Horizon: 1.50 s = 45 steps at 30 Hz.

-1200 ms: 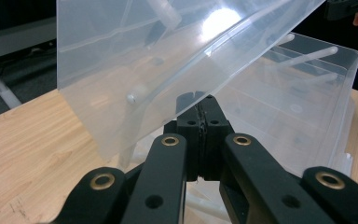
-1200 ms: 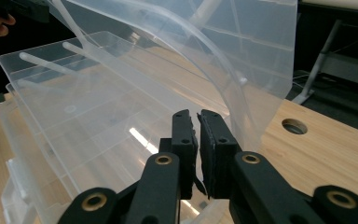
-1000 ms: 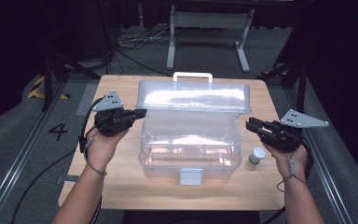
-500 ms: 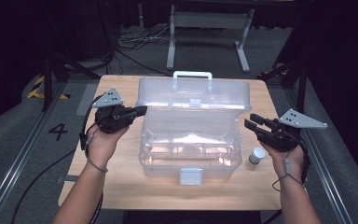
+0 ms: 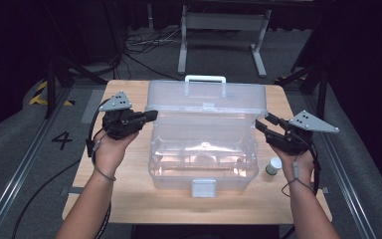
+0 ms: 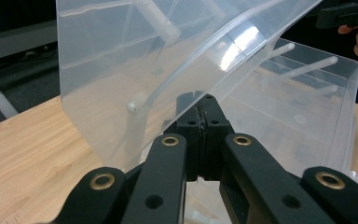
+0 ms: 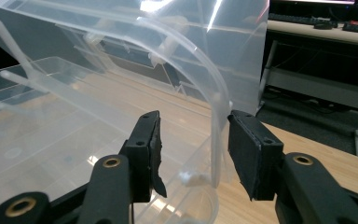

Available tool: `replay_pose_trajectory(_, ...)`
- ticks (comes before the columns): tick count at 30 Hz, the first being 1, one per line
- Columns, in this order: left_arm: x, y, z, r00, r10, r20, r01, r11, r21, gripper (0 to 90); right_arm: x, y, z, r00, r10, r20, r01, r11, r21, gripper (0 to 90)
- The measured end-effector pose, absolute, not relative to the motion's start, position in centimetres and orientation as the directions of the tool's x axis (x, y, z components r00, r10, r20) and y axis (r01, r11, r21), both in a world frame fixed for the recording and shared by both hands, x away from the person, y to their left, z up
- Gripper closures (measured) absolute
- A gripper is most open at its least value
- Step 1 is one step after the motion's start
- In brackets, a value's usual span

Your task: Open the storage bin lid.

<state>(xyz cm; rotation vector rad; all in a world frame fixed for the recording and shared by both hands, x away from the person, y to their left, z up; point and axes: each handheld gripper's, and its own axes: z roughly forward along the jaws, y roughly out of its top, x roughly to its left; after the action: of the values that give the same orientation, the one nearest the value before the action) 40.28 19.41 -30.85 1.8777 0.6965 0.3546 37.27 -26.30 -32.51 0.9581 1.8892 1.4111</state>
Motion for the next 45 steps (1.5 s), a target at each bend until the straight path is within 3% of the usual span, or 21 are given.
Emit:
replay_pose_trajectory(24, 41.0, 19.5, -30.7, 0.795, 0.602, -0.071, 0.288, -0.274, 0.918, 89.2, 40.1, -24.6, -32.1, -0.433, 0.901, 0.020, 0.208, 0.078, 0.975, 47.7)
replay_pose_trajectory(31, 41.0, 19.4, -30.7, 0.794, 0.604, -0.073, 0.290, -0.271, 0.918, 89.2, 40.2, -23.8, -31.7, -0.351, 0.936, -0.016, 0.194, 0.089, 0.977, 51.4)
replay_pose_trajectory(37, 41.0, 19.4, -30.7, 0.794, 0.604, -0.075, 0.292, -0.270, 0.918, 89.2, 40.0, -22.9, -31.6, -0.295, 0.953, -0.068, 0.162, 0.120, 0.979, 60.3)
replay_pose_trajectory(45, 41.0, 19.3, -30.7, 0.795, 0.602, -0.072, 0.290, -0.272, 0.918, 89.1, 39.9, -22.9, -31.7, -0.271, 0.962, -0.034, 0.165, 0.082, 0.983, 71.3)
